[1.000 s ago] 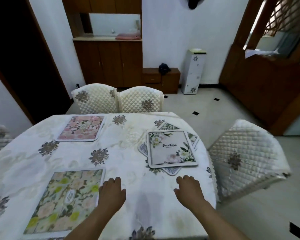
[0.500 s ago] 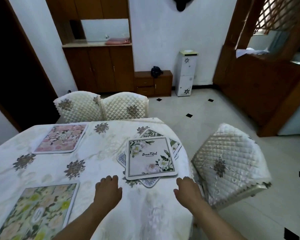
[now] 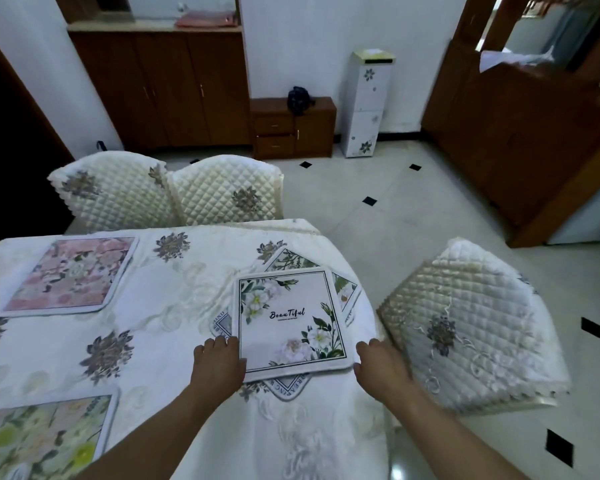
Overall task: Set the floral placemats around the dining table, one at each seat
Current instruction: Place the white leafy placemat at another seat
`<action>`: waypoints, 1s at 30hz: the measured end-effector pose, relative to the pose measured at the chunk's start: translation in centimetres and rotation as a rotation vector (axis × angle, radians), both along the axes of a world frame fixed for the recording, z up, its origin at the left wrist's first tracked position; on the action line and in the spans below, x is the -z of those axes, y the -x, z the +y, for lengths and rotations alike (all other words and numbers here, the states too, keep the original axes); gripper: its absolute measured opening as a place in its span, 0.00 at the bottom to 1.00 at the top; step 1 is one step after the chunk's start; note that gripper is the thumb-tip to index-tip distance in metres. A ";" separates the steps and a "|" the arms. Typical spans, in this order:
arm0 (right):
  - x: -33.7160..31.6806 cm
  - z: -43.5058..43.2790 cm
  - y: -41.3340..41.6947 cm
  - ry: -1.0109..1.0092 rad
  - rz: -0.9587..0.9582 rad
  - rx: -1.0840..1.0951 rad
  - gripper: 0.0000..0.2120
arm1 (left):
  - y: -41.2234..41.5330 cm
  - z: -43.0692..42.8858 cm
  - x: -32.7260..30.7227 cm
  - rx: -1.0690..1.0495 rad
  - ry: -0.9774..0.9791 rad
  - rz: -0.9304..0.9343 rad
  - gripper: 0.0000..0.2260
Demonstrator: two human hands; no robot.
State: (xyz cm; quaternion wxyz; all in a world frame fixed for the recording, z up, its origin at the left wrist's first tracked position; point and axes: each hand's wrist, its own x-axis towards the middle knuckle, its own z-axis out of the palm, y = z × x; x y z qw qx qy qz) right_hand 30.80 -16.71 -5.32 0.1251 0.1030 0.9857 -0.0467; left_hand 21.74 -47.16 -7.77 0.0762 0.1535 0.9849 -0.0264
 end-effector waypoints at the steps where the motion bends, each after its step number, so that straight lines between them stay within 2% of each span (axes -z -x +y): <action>1: 0.4 0.2 0.7 -0.004 -0.021 -0.012 0.12 | 0.6 0.2 0.5 -0.015 0.001 -0.023 0.17; 4: 2.3 1.6 4.1 0.061 -0.075 -0.014 0.11 | 3.0 1.5 2.3 -0.123 0.014 -0.118 0.16; 7: 4.4 3.0 7.7 0.235 -0.096 0.073 0.13 | 4.9 2.8 4.0 -0.270 -0.019 -0.181 0.16; 11: 7.2 4.3 11.6 0.478 -0.133 0.222 0.11 | 6.3 4.6 4.9 -0.547 -0.257 -0.281 0.14; 15: 9.2 5.0 14.2 0.596 -0.125 0.341 0.12 | 7.0 5.3 5.0 -0.854 -0.482 -0.299 0.13; 17: 9.5 4.9 15.0 0.663 -0.134 0.356 0.10 | 7.0 5.3 4.9 -0.931 -0.527 -0.297 0.10; 22: 9.3 4.0 15.8 0.717 -0.106 0.298 0.11 | 5.8 5.8 3.6 -0.897 -0.510 -0.283 0.04; 26: 8.0 3.0 15.8 0.706 -0.027 0.222 0.07 | 3.9 4.8 2.2 -0.824 -0.399 -0.201 0.06; 30: 6.8 0.2 14.8 0.698 0.024 0.163 0.10 | 1.1 1.8 1.0 -0.806 -0.367 -0.103 0.07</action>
